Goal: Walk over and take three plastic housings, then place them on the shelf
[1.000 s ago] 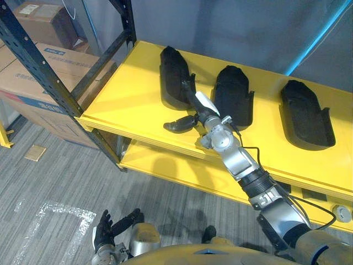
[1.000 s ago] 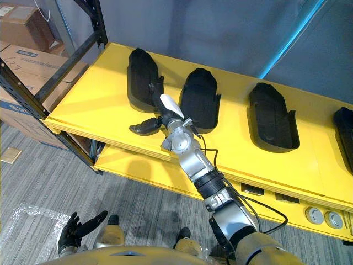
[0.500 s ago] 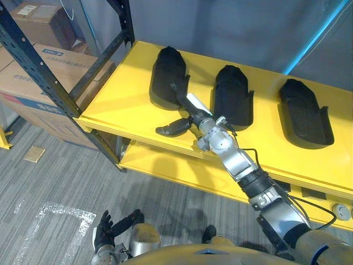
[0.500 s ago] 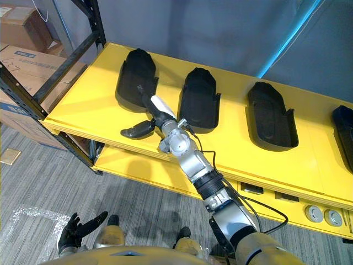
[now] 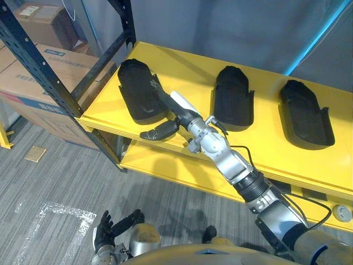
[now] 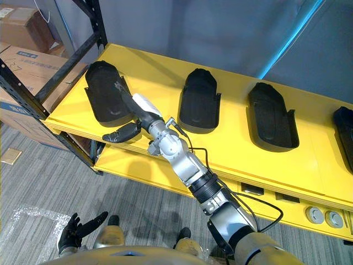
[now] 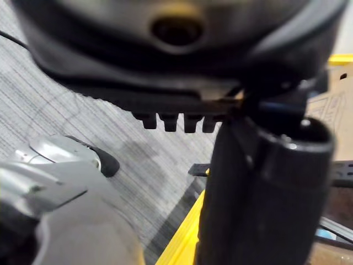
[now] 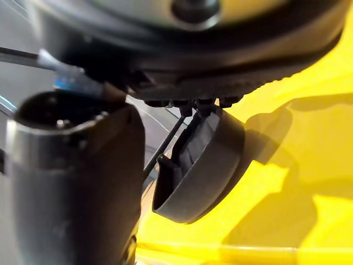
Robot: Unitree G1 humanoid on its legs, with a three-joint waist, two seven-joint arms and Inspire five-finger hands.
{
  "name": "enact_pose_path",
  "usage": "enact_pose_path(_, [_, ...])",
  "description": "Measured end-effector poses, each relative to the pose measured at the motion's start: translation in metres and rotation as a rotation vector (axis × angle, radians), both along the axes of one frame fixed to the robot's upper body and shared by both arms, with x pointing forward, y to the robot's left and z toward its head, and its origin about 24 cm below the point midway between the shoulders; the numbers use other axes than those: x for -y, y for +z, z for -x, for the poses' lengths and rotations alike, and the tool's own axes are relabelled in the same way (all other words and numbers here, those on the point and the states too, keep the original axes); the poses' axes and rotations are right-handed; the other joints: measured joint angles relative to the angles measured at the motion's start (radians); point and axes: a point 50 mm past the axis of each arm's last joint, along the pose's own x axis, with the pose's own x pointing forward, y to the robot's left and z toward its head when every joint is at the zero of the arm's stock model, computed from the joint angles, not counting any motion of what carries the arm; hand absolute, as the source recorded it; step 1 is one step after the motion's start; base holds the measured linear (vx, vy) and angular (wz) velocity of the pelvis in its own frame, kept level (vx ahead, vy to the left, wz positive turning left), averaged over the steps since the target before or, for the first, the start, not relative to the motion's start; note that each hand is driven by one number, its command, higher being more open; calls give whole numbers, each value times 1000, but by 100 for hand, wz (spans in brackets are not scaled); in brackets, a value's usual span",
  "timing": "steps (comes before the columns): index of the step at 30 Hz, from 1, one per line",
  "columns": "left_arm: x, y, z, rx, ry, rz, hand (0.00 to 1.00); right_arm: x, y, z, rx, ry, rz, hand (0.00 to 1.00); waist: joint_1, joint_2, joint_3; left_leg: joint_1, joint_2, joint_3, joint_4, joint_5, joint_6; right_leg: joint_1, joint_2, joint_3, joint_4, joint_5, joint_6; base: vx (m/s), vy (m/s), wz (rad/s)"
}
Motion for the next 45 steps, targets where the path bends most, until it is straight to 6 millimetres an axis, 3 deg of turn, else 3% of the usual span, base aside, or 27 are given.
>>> enact_pose_path(11, [1, -3, 4, -26, -4, 0, 100, 29, 0, -15, 81, -253, -27, 100, -2, 11, -8, 2, 0, 1, -5, 4, -1, -1, 0, 2, 0, 1, 2, 0, 0, 0])
enact_pose_path(14, [3, -4, 6, -37, -8, 4, 100, 29, 7, -13, 236, -225, 10, 100, -3, 18, -14, 7, -1, 2, -19, 12, 1, -2, 0, 3, -1, 1, 2, 0, 0, 0])
enact_pose_path(18, [3, -5, 7, -42, -8, 5, 100, 16, 27, 1, 497, -35, 80, 100, -5, 17, -20, 14, 0, 5, -32, 16, -1, -2, 1, 4, -2, 2, 2, 0, 0, 0])
enact_pose_path(20, [2, -5, 8, -44, -11, 6, 100, -5, 42, 15, 578, 180, 135, 100, -4, 14, -27, 15, 0, 5, -33, 17, -1, -2, 2, 3, -3, 2, 2, 0, 0, 0])
enact_pose_path(25, [-2, -5, 8, -37, -17, 7, 100, -41, 48, 41, 569, 512, 249, 100, 10, -4, -42, 8, -1, -6, -32, 17, -2, 1, 3, -10, -7, 2, 2, -1, -2, 6])
enact_pose_path(28, [-5, -4, 9, -42, -19, 1, 100, -46, 49, 42, 508, 593, 294, 100, 24, -20, -52, 0, -4, -21, -30, 18, -3, 10, 3, -25, -19, 6, 2, -1, -1, 13])
enact_pose_path(33, [-5, -5, 9, -57, -17, 9, 100, -48, 58, 34, 485, 597, 412, 100, 34, -20, -52, -8, -6, -55, -31, 17, -2, 25, 3, -58, -21, 4, 0, -8, -2, 18])
enact_pose_path(36, [-4, -5, 8, -69, -15, 13, 100, -46, 63, 18, 458, 519, 456, 100, 39, -19, -52, -27, -9, -79, -30, 19, -1, 23, 2, -79, -21, 4, 0, -12, -3, 20])
enact_pose_path(40, [-3, -5, 8, -82, -5, 16, 100, -27, 62, -12, 394, 346, 500, 100, 63, -14, -42, -40, -15, -105, -21, 24, -9, 34, 0, -104, -22, 3, 0, 4, 3, 18])
enact_pose_path(45, [1, -6, 8, -86, 7, 26, 100, -11, 67, -31, 370, 211, 489, 100, 71, -5, -24, -43, -16, -115, -18, 24, -8, 39, 0, -115, -21, -1, 1, -1, 1, 6])
